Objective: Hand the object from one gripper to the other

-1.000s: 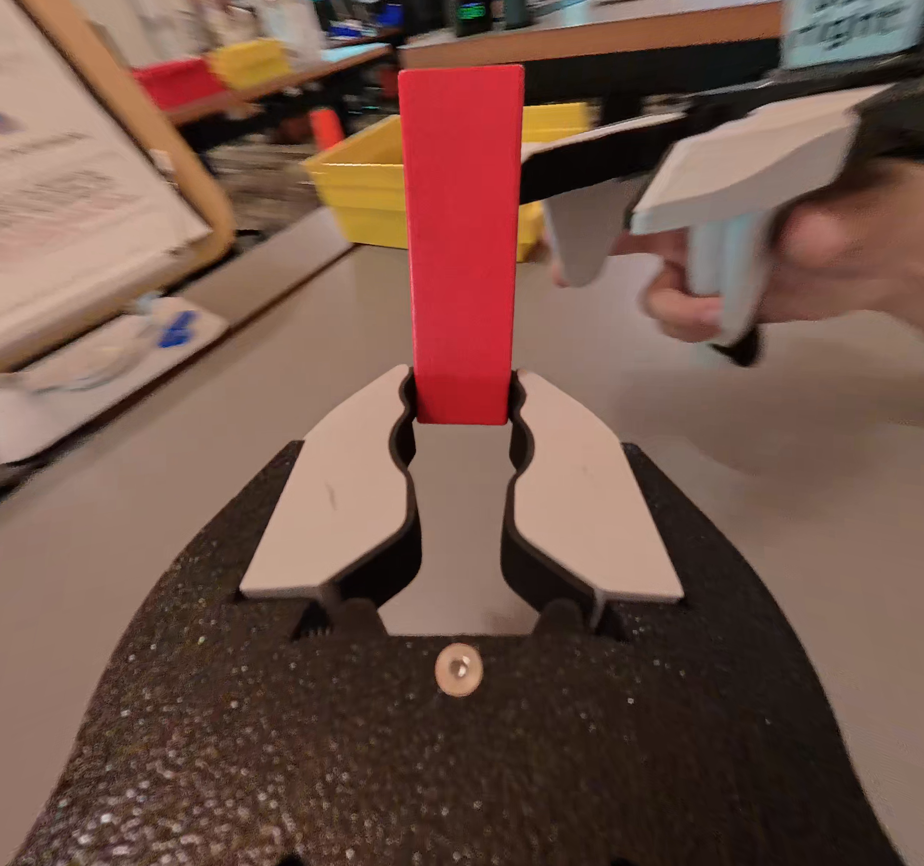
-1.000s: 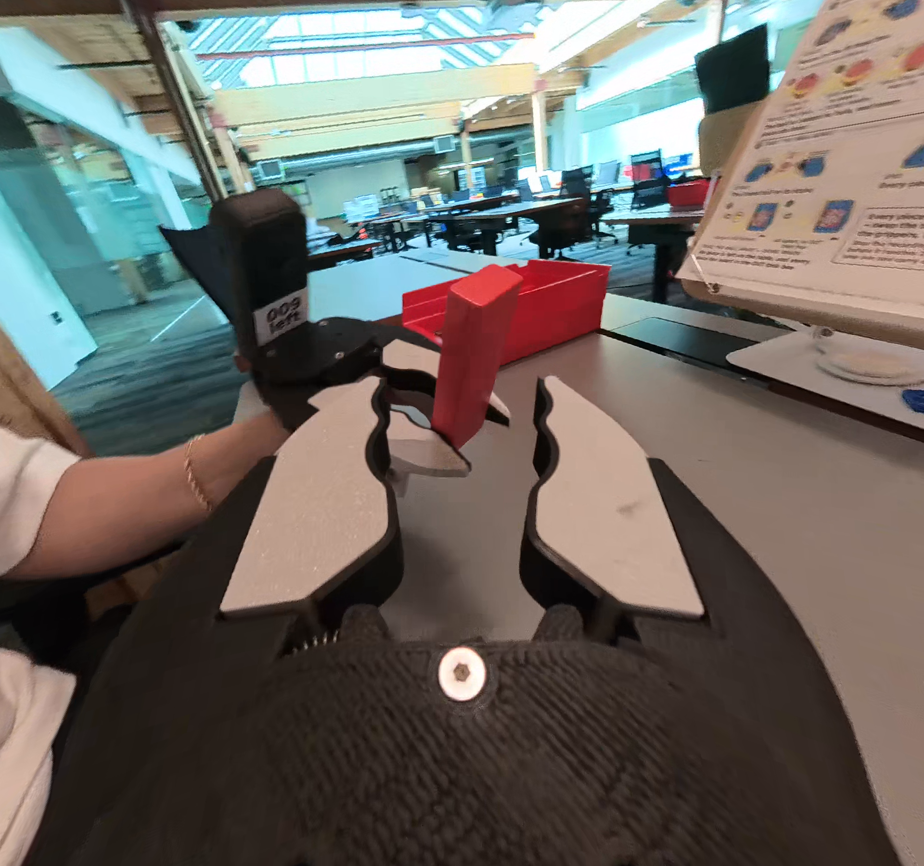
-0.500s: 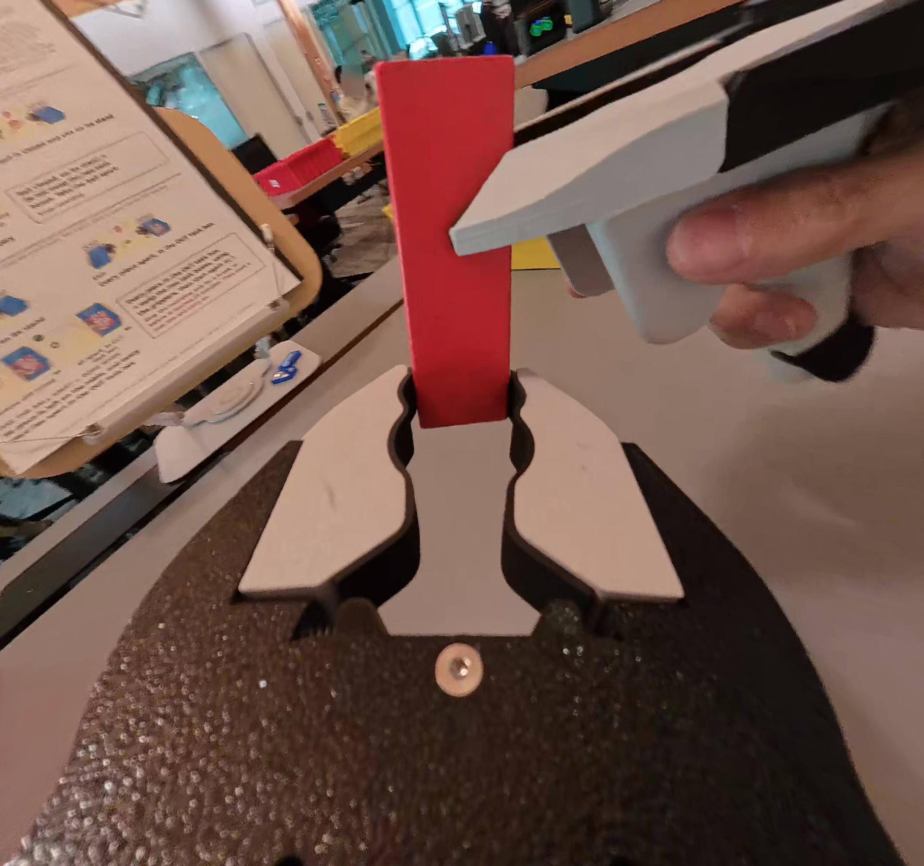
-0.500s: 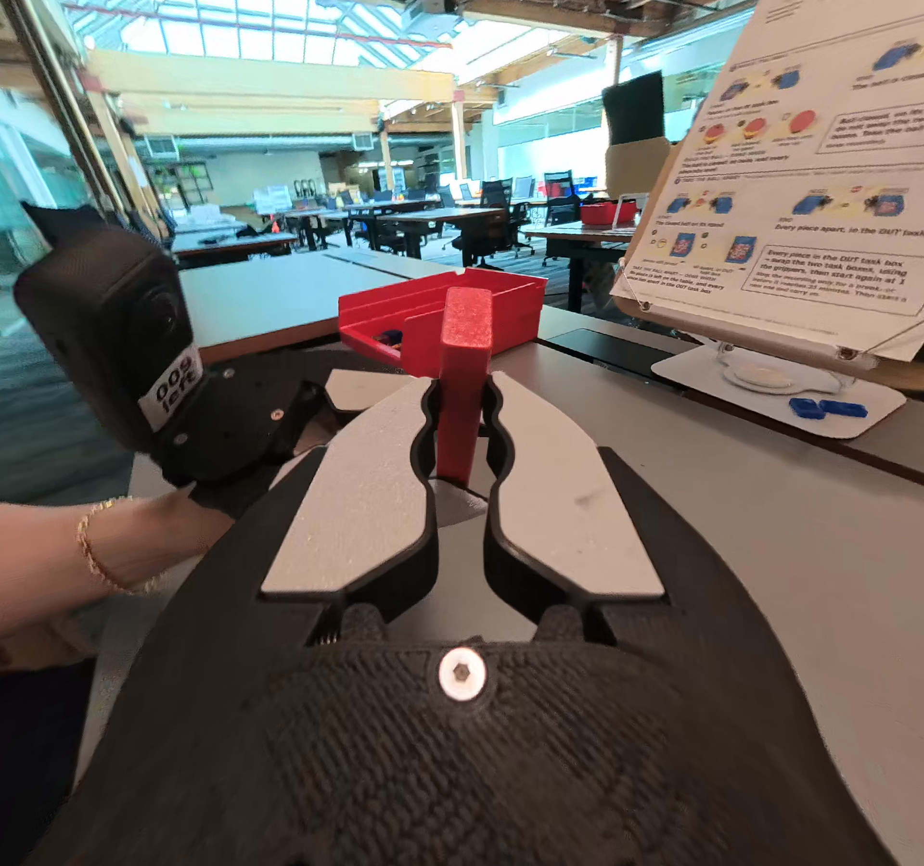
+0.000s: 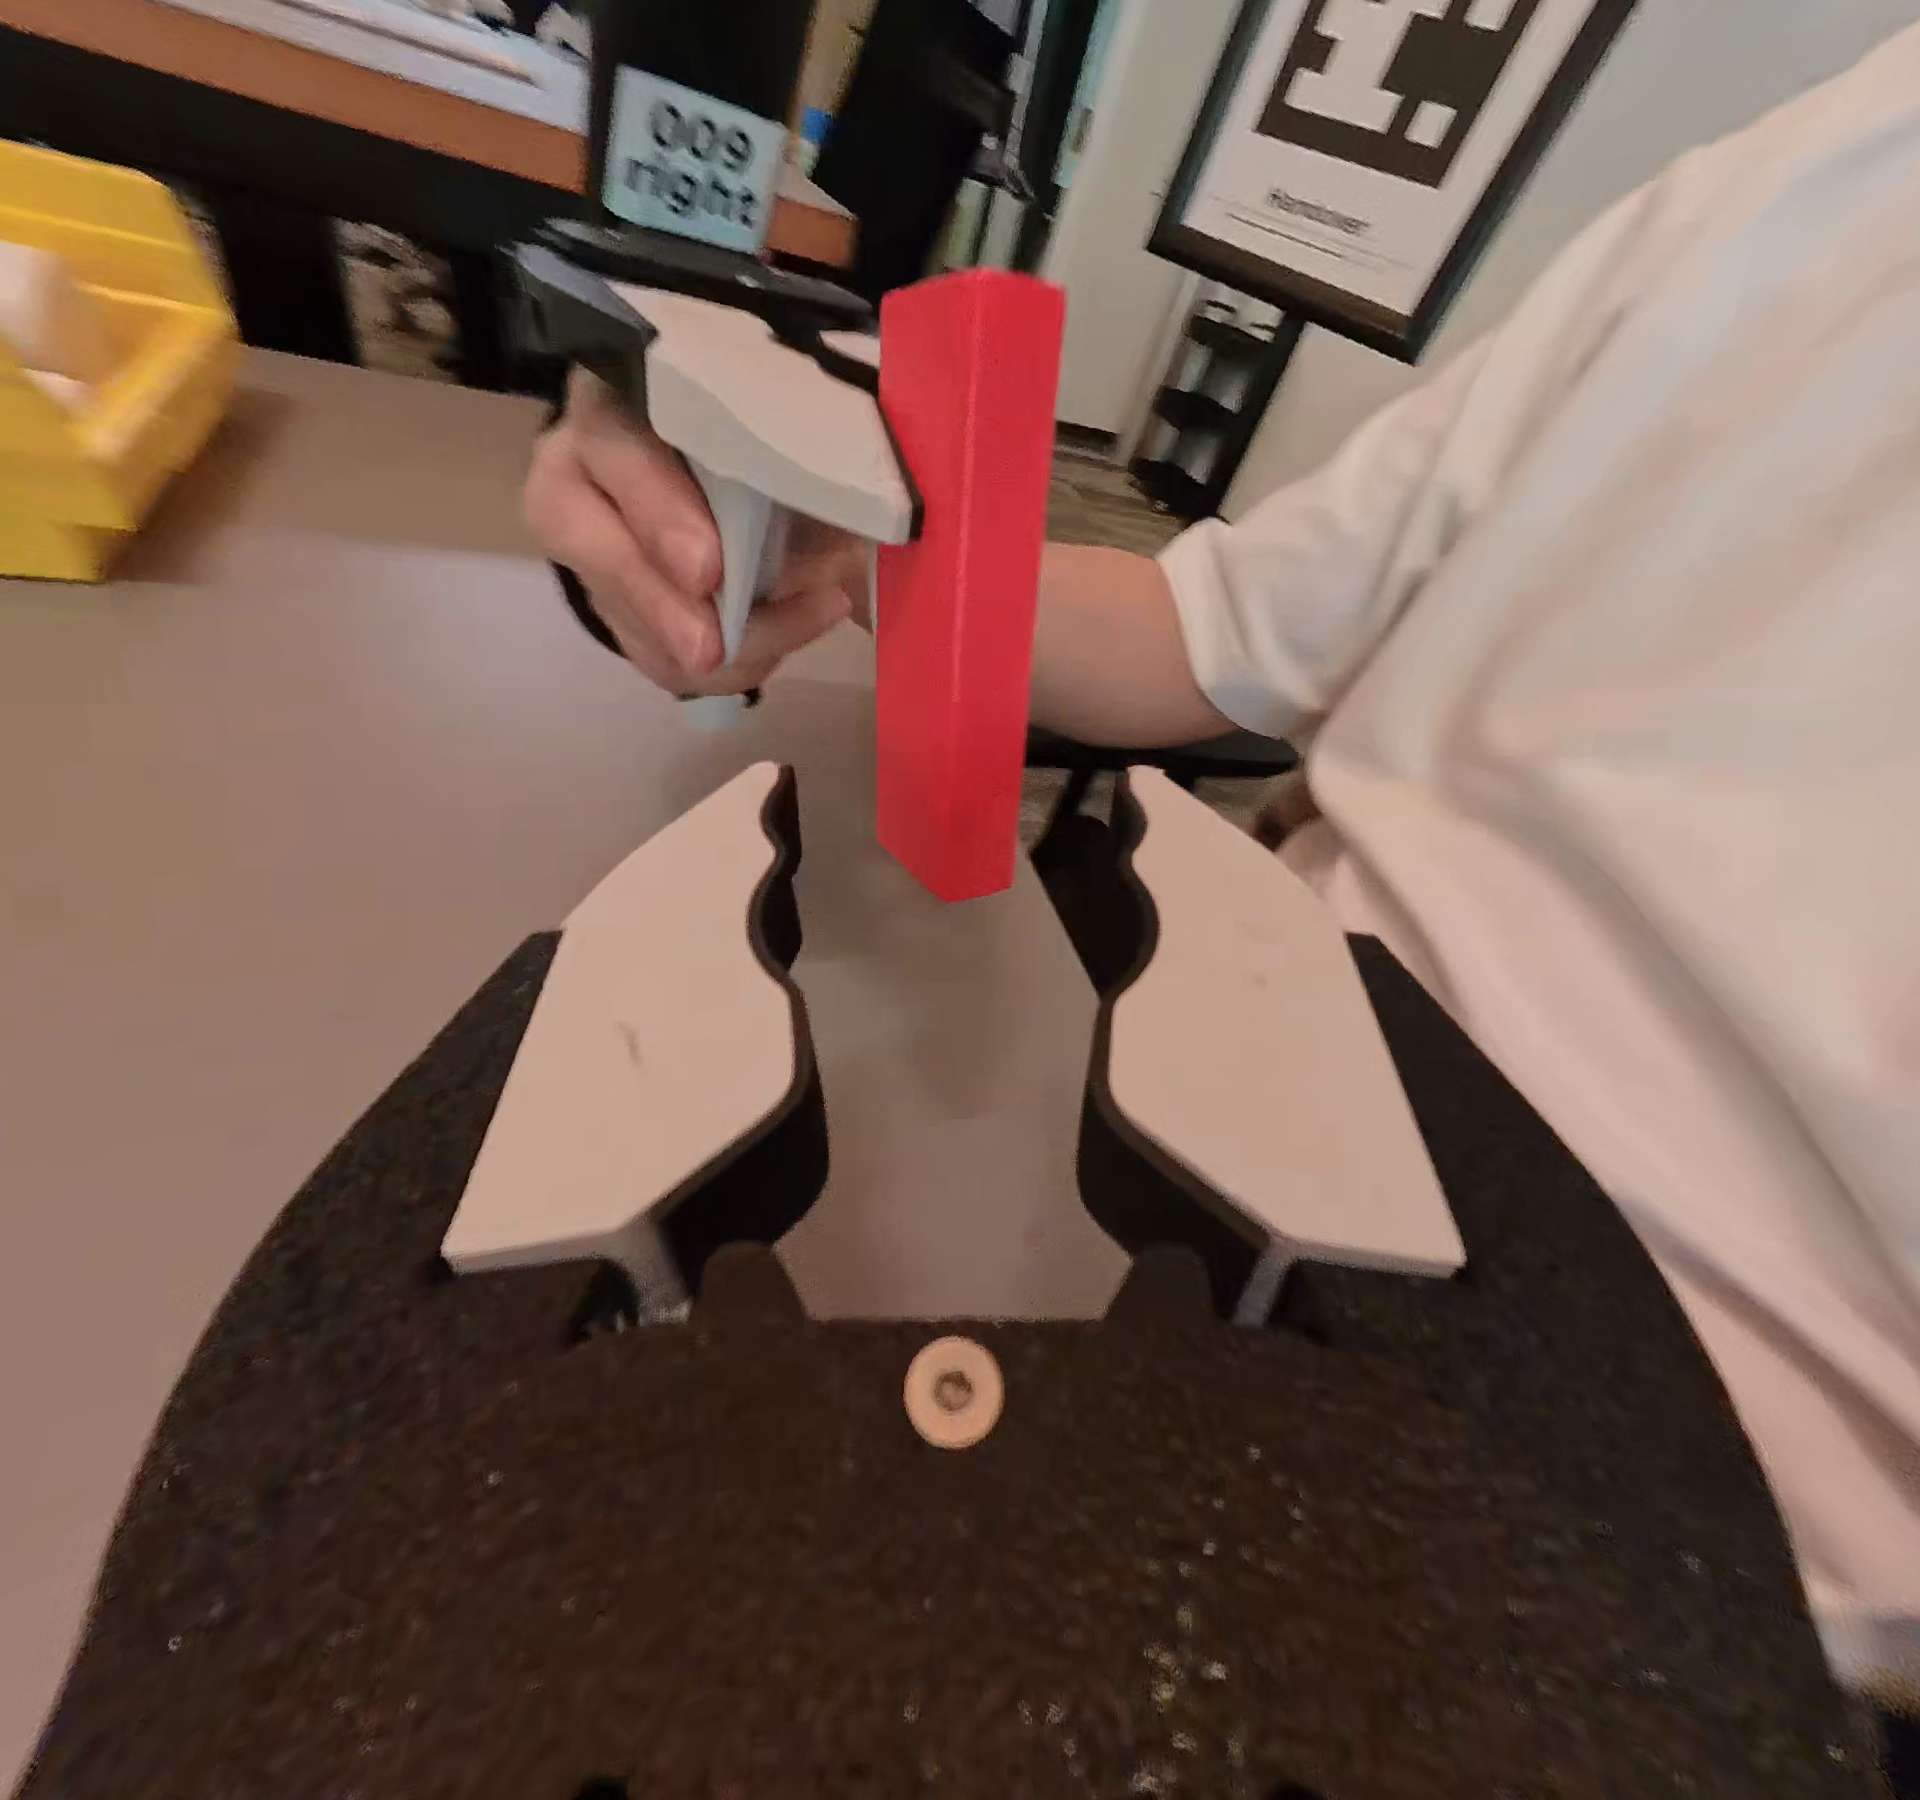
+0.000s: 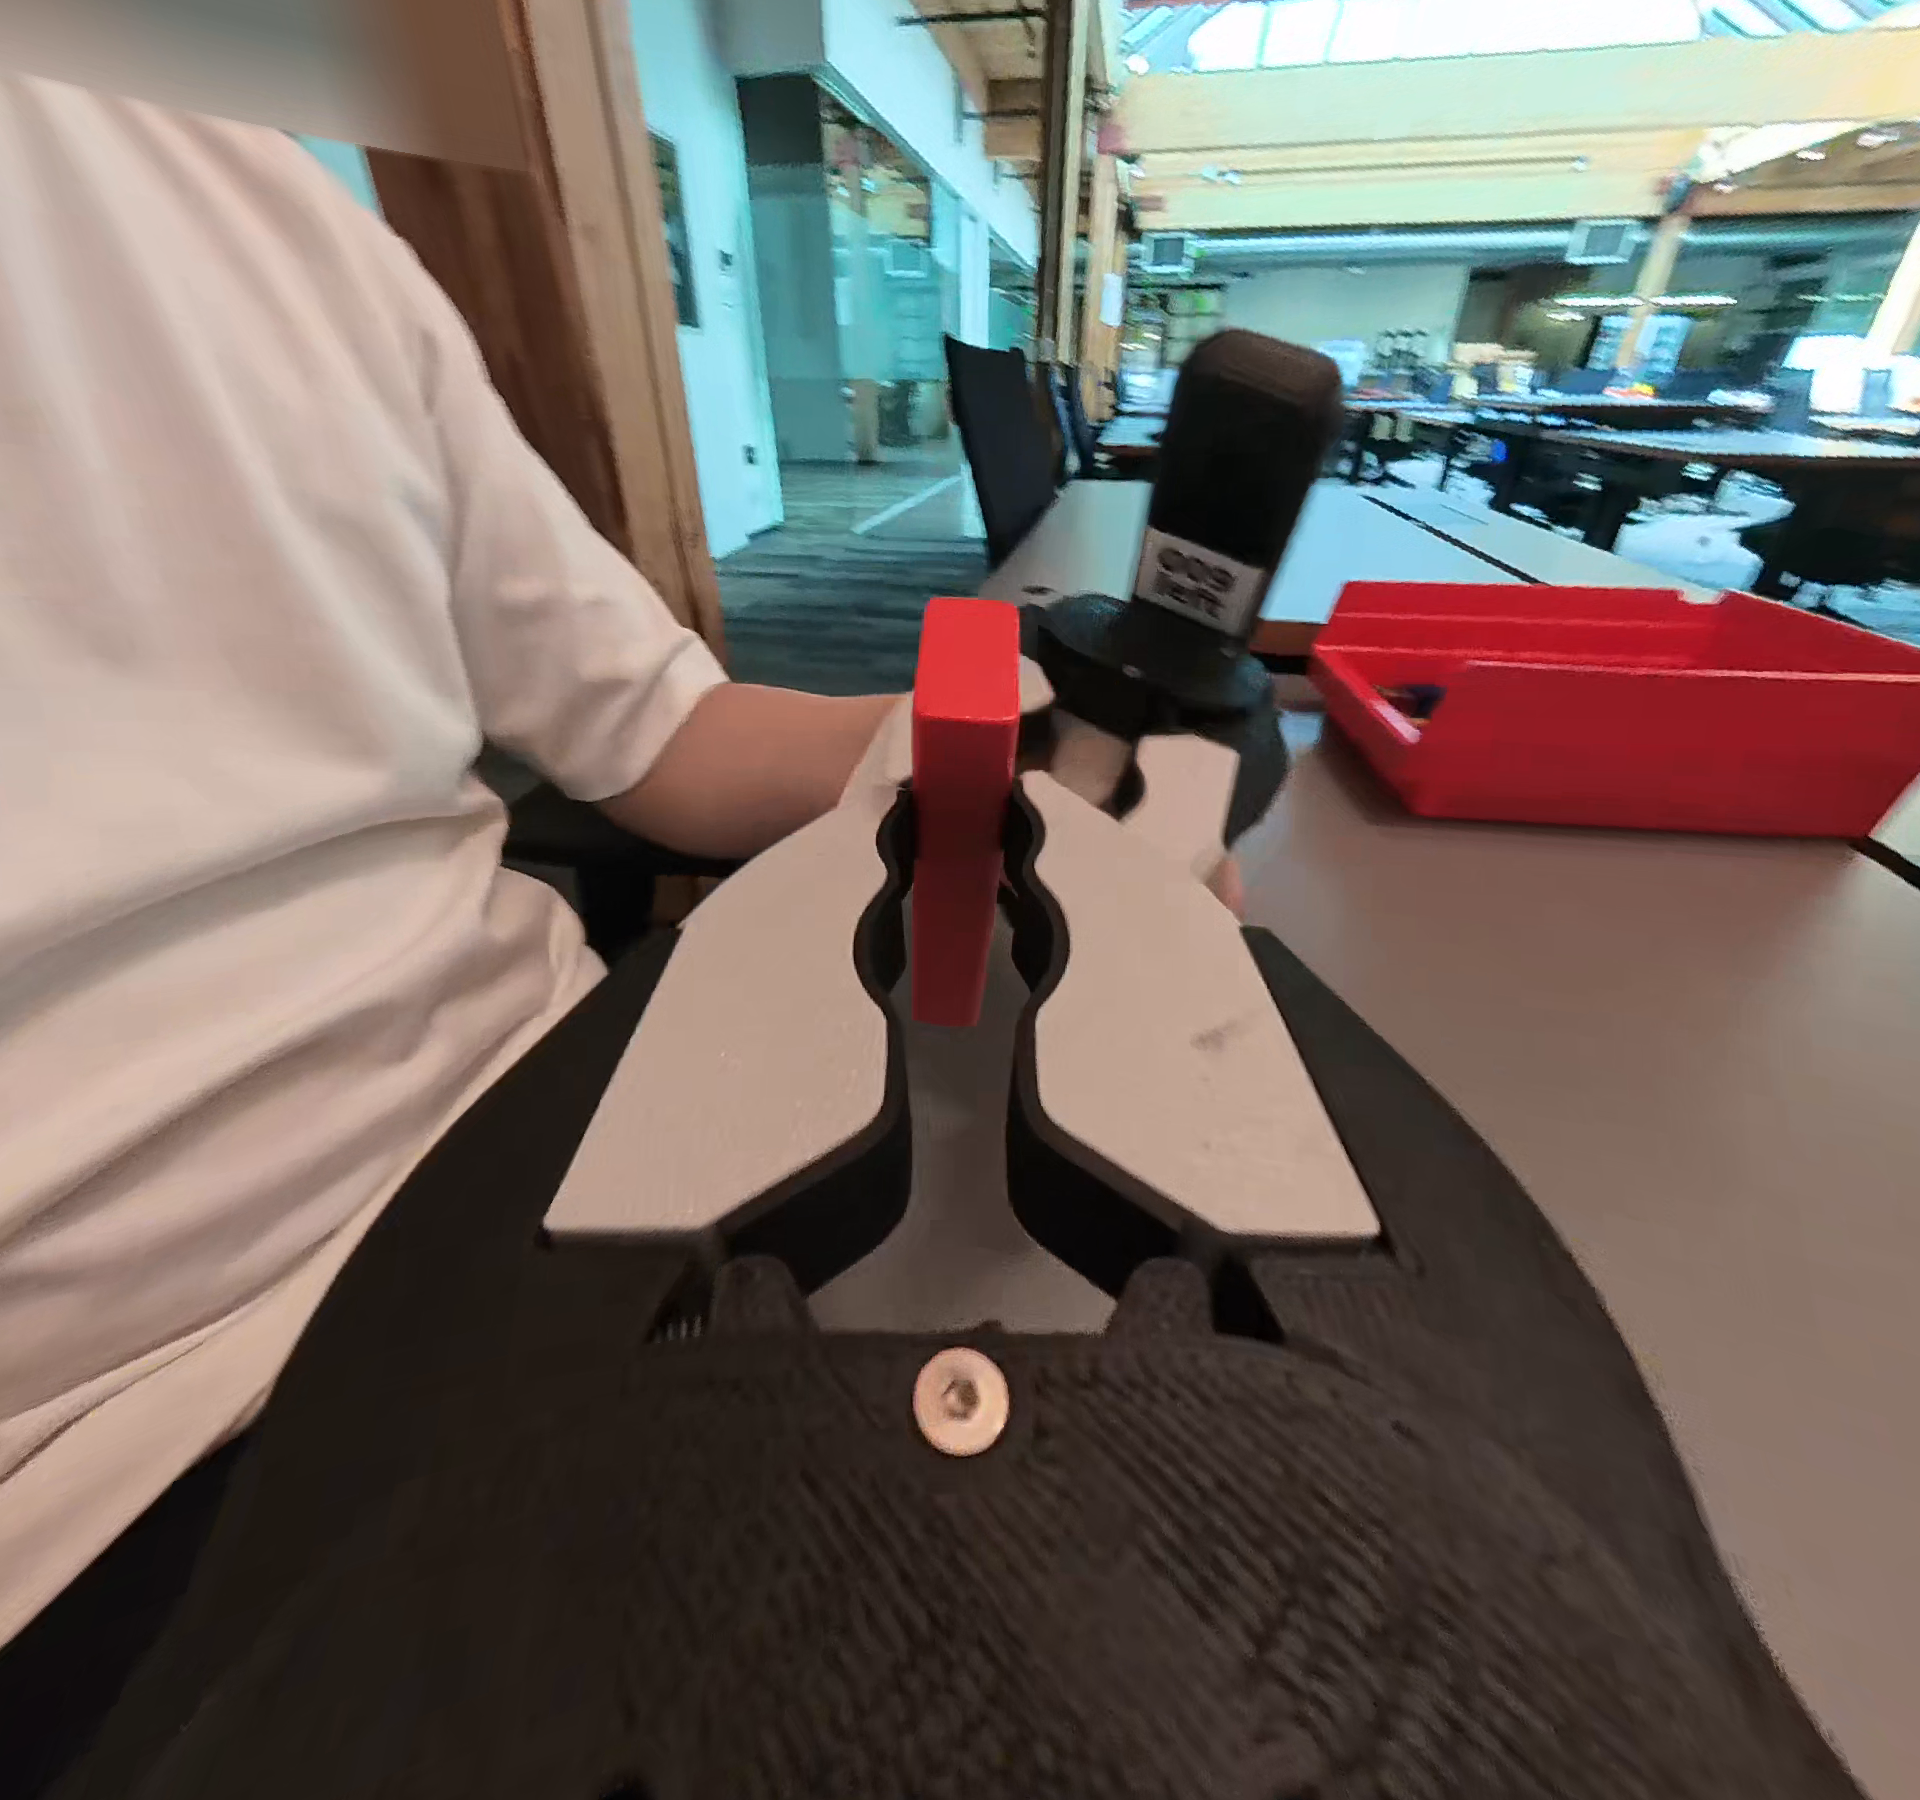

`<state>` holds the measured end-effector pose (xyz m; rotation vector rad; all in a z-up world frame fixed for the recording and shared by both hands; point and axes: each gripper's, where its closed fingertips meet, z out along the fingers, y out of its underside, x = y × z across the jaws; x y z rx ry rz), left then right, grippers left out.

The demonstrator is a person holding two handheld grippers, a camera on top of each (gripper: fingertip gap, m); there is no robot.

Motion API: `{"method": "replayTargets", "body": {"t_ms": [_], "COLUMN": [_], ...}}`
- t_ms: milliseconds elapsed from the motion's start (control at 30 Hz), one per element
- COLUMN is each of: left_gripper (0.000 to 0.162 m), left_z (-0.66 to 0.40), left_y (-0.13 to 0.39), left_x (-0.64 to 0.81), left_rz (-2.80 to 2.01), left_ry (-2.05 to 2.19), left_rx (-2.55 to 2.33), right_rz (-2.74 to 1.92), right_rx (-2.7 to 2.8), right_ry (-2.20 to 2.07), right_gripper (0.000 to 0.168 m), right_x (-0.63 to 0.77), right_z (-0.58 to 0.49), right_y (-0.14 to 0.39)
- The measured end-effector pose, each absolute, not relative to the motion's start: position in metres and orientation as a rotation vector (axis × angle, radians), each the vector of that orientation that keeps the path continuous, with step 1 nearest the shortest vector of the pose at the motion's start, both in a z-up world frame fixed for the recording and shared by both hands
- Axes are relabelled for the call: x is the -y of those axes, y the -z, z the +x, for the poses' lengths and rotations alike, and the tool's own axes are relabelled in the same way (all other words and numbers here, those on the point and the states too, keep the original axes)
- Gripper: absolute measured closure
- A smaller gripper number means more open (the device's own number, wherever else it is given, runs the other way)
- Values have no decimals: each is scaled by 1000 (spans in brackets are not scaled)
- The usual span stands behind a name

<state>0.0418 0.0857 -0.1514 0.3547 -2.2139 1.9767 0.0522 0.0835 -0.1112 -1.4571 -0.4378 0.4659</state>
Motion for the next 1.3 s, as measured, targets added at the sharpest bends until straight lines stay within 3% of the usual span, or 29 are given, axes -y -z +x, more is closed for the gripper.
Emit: {"method": "replayTargets", "body": {"t_ms": [100,233,367,433,533,633,767,933,1100,1200,1300], "left_gripper": [105,126,127,128,127,128,128,127,123,105,106], "left_z": [23,2,11,32,79,110,125,121,119,122,127], "left_y": [162,167,168,169,177,175,170,169,170,171,165], "left_x": [-76,-70,-71,-74,-88,-103,-111,-101,-92,-99,-117], "left_rz": [241,118,118,240,588,876,1011,923,918,949,1012], "left_ry": [-1864,-1769,-1832,-1908,-1985,-2065,-2119,-2131,-2153,-2135,-2125], "left_rx": [2159,2037,2036,2098,2318,2462,2655,2717,2628,2680,2779], "right_rz": [-1433,-1456,-1488,-1498,-1495,-1513,-1553,-1535,-1578,-1656,-1770], "right_rx": [498,598,545,400,184,68,-16,41,47,-83,-309], "right_ry": [-521,-595,-551,-452,-360,-149,101,105,14,211,440], "right_gripper": [152,152,151,143,115,104,110,132,134,134,134], "right_x": [-84,-85,-88,-97,-107,-120,-128,-123,-120,-102,-53], "right_z": [39,17,25,47,79,101,119,115,112,148,216], "right_y": [114,123,124,121,114,113,114,109,109,104,85]}}
